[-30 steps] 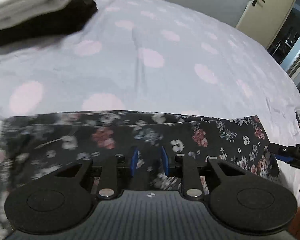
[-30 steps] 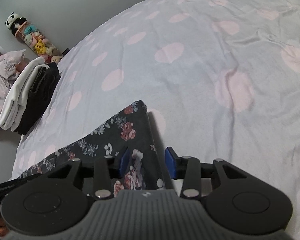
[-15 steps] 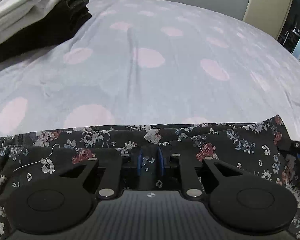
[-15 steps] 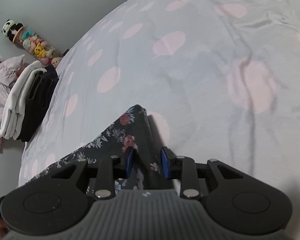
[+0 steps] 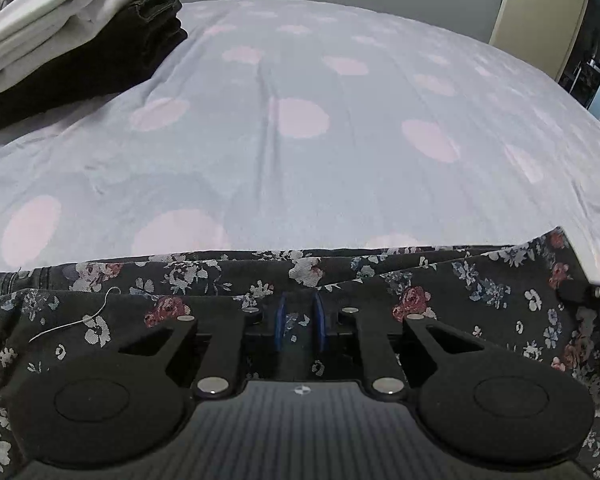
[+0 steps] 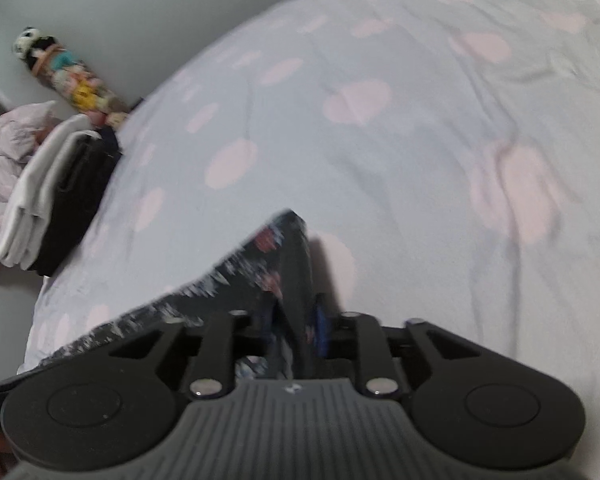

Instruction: Fold clothes

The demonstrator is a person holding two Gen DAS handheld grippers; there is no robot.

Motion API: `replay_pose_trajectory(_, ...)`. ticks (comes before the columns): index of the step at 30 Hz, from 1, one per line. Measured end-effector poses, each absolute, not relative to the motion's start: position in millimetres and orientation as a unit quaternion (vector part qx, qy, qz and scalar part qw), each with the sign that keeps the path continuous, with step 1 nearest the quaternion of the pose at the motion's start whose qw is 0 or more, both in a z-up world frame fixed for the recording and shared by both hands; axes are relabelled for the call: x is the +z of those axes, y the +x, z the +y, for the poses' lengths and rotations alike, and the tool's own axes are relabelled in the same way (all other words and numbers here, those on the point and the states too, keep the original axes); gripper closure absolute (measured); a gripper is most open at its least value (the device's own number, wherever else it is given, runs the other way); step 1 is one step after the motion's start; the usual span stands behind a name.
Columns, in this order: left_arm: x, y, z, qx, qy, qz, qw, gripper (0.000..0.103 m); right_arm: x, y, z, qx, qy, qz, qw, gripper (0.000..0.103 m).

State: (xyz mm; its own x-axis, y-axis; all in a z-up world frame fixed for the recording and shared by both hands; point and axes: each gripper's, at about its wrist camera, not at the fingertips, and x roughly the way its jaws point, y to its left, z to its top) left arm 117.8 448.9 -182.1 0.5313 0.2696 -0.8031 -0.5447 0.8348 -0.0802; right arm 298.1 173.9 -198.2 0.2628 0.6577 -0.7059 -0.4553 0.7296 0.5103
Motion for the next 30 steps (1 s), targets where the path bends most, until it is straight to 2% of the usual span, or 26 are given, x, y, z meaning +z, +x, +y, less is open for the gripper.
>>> replay_pose_trajectory(5,-170.5,106.9,443.7,0.233,-0.177,0.423,0.857,0.085,-196.0,289.5,153.2,0.339,0.100,0.534,0.768,0.065)
replay_pose_trajectory(11,-166.9,90.2,418.9,0.236,-0.167,0.482,0.827,0.085,-190.4,271.9,145.4,0.337,0.060,0.541,0.769,0.067)
replay_pose_trajectory(16,-167.2,79.2,392.7,0.232,-0.128,0.503,0.823,0.085,-191.8,270.9,140.3,0.342,0.070,0.544,0.763,0.083)
replay_pose_trajectory(19,-171.1,75.9,381.3,0.229,-0.114,0.515,0.818,0.085,-190.2,270.0,137.1,0.348,0.079,0.543,0.760,0.088)
replay_pose_trajectory(26,-179.0,75.5,374.4,0.228,-0.099,0.522,0.816,0.085,-180.1,264.8,127.4,0.374,0.111,0.520,0.760,0.092)
replay_pose_trajectory(30,-165.4,66.8,382.1,0.241,-0.116,0.506,0.820,0.085,-175.3,261.3,125.5,0.386,0.116,0.508,0.762,0.092)
